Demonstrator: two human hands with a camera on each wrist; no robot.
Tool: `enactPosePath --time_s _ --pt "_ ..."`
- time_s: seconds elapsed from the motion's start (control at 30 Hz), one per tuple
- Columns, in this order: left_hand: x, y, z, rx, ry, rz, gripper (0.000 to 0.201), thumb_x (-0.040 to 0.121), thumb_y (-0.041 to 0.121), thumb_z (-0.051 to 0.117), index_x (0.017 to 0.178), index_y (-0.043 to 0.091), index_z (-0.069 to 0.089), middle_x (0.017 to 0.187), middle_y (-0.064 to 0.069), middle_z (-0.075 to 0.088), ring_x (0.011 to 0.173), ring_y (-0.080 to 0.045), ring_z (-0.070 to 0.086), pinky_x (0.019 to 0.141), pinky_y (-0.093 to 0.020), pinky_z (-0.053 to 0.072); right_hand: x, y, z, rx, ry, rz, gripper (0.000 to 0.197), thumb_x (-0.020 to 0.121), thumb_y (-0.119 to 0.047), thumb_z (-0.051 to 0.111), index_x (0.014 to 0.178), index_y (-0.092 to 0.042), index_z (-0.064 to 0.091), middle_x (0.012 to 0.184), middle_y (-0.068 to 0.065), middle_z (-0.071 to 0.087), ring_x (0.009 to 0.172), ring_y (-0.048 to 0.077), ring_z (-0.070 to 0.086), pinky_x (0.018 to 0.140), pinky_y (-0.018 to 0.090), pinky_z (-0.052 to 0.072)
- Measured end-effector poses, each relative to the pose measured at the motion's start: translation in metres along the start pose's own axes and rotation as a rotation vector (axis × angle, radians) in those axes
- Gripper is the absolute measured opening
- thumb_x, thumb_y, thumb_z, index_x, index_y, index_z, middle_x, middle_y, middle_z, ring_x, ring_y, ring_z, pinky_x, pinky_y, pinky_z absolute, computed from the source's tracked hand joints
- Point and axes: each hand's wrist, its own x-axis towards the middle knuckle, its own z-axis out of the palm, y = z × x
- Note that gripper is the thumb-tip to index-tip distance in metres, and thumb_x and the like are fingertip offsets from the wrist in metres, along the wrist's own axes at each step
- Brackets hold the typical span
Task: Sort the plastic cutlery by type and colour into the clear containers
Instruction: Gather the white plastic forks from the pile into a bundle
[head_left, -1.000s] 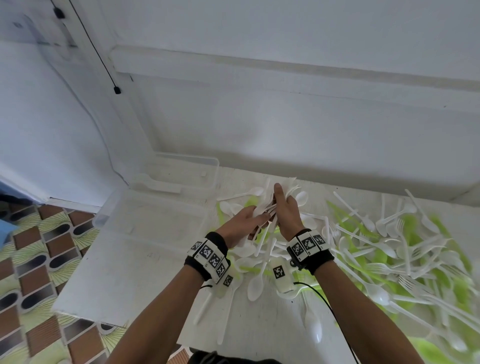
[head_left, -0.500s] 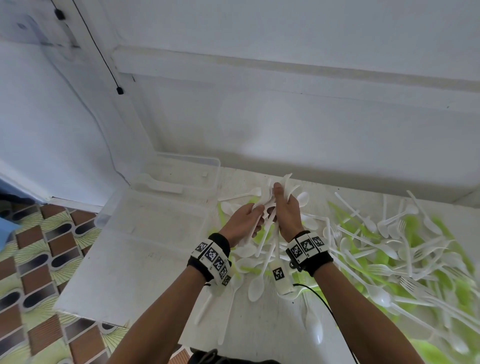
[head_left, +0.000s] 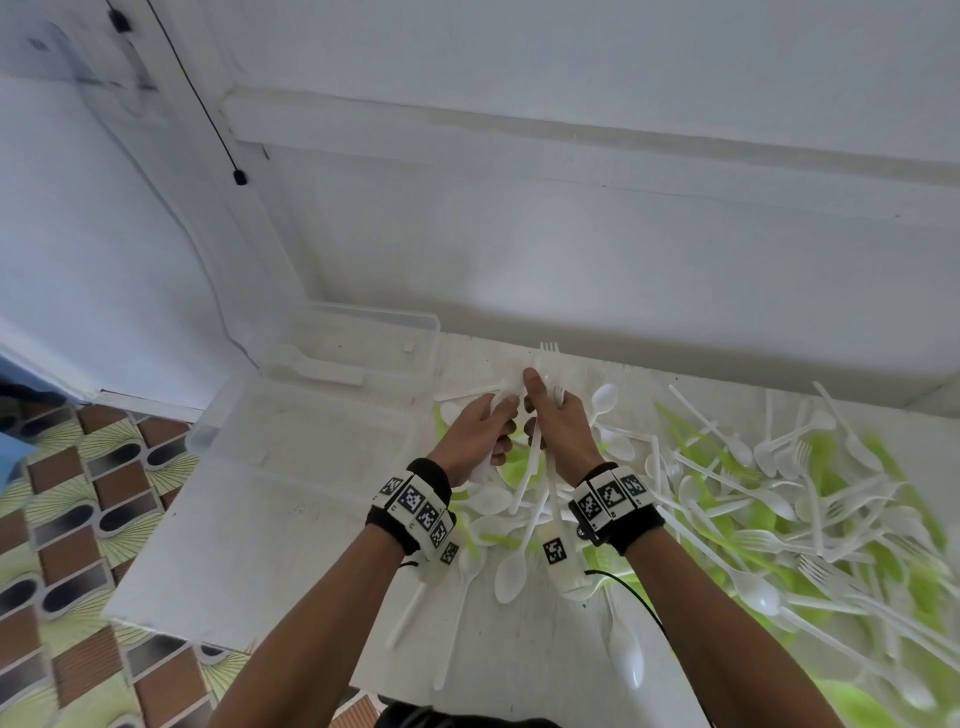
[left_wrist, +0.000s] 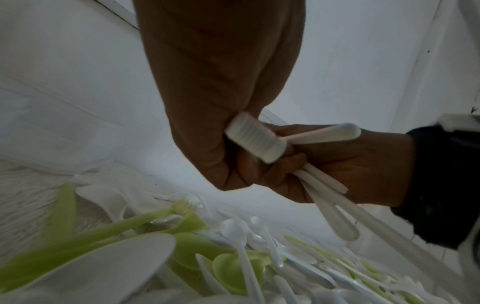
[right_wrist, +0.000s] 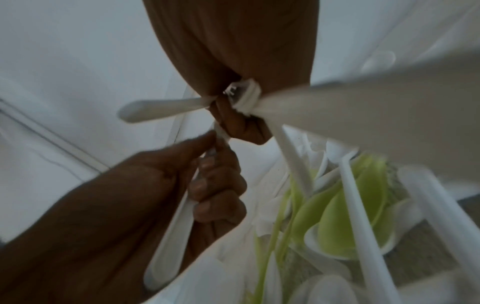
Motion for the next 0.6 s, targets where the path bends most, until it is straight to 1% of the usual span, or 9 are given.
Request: enactPosePath --time_s 0.07,0.1,0.17,0.23,0.33,0.37,0.43,0.53,0.6 --pt "0.001 -0.003 -0.002 -0.016 0.032 0.006 0.023 0.108 0.031 0.044 0.091 0.015 0.042 0.068 0.004 0.036 0.050 -0.011 0.031 0.047 -0.024 0.029 0.005 -0.001 -0.004 0.039 0.000 0.031 0.036 0.097 -0.049 0.061 0.099 -0.013 0.064 0.069 -0.006 0.051 0.050 0.008 0.046 0.050 0.020 0.042" --pt "0.002 -0.005 -0.003 -0.036 0.056 0.009 0.022 0.108 0.030 0.044 0.091 0.015 0.041 0.069 0.004 0.038 0.051 -0.011 0.032 0.046 -0.024 0.030 0.007 0.000 -0.005 0.039 0.002 0.041 0.034 0.097 -0.046 0.062 0.102 -0.013 0.060 0.073 -0.004 0.050 0.050 0.009 0.045 0.049 0.020 0.042" --pt "0.004 -0.007 -0.005 -0.095 0.108 0.017 0.021 0.108 0.029 0.045 0.092 0.015 0.041 0.071 0.003 0.041 0.052 -0.011 0.034 0.046 -0.023 0.031 0.010 0.002 -0.009 0.013 0.008 0.050 0.027 0.099 -0.038 0.063 0.104 -0.015 0.049 0.079 0.000 0.051 0.050 0.010 0.046 0.049 0.022 0.042" --pt "0.006 -0.005 -0.006 -0.157 0.119 -0.001 0.019 0.106 0.027 0.048 0.093 0.015 0.042 0.074 0.003 0.042 0.054 -0.011 0.036 0.047 -0.023 0.031 0.009 0.004 -0.012 0.006 0.006 0.076 0.025 0.100 -0.031 0.061 0.105 -0.014 0.043 0.083 0.003 0.055 0.049 0.012 0.047 0.048 0.025 0.042" --pt "0.007 -0.003 -0.006 -0.133 0.082 -0.018 0.018 0.102 0.025 0.057 0.098 0.014 0.044 0.077 0.000 0.044 0.056 -0.010 0.038 0.048 -0.023 0.033 0.006 0.003 -0.014 0.034 -0.063 0.048 0.024 0.101 -0.030 0.061 0.107 -0.010 0.051 0.088 0.003 0.062 0.056 0.013 0.057 0.050 0.026 0.046" --pt "0.006 -0.004 -0.005 -0.090 0.062 -0.005 0.020 0.100 0.025 0.061 0.098 0.013 0.045 0.079 -0.003 0.045 0.057 -0.011 0.040 0.049 -0.023 0.035 0.006 0.003 -0.013 0.053 -0.061 0.045 0.024 0.101 -0.031 0.062 0.107 -0.009 0.054 0.088 0.003 0.063 0.060 0.013 0.061 0.052 0.026 0.048" --pt "0.005 -0.006 -0.001 -0.005 0.019 0.018 0.027 0.095 0.028 0.070 0.095 0.013 0.047 0.079 -0.008 0.046 0.059 -0.013 0.043 0.051 -0.025 0.037 0.005 0.001 -0.011 0.150 0.002 0.064 0.022 0.101 -0.029 0.062 0.105 -0.008 0.054 0.082 0.000 0.063 0.065 0.013 0.063 0.054 0.025 0.051" --pt "0.001 -0.011 0.004 0.064 -0.060 -0.002 0.033 0.090 0.031 0.076 0.092 0.012 0.049 0.076 -0.009 0.045 0.061 -0.014 0.045 0.051 -0.024 0.038 0.011 -0.003 -0.007 0.266 0.074 0.073 0.018 0.103 -0.026 0.058 0.106 -0.010 0.053 0.074 -0.001 0.054 0.061 0.012 0.053 0.051 0.025 0.046" --pt "-0.002 -0.014 0.006 0.108 -0.099 -0.008 0.031 0.088 0.030 0.077 0.088 0.011 0.052 0.070 -0.004 0.047 0.058 -0.012 0.045 0.052 -0.023 0.039 0.013 -0.005 -0.006 0.310 0.120 0.057 0.011 0.105 -0.019 0.053 0.107 -0.009 0.057 0.073 -0.002 0.051 0.061 0.011 0.049 0.053 0.023 0.043"
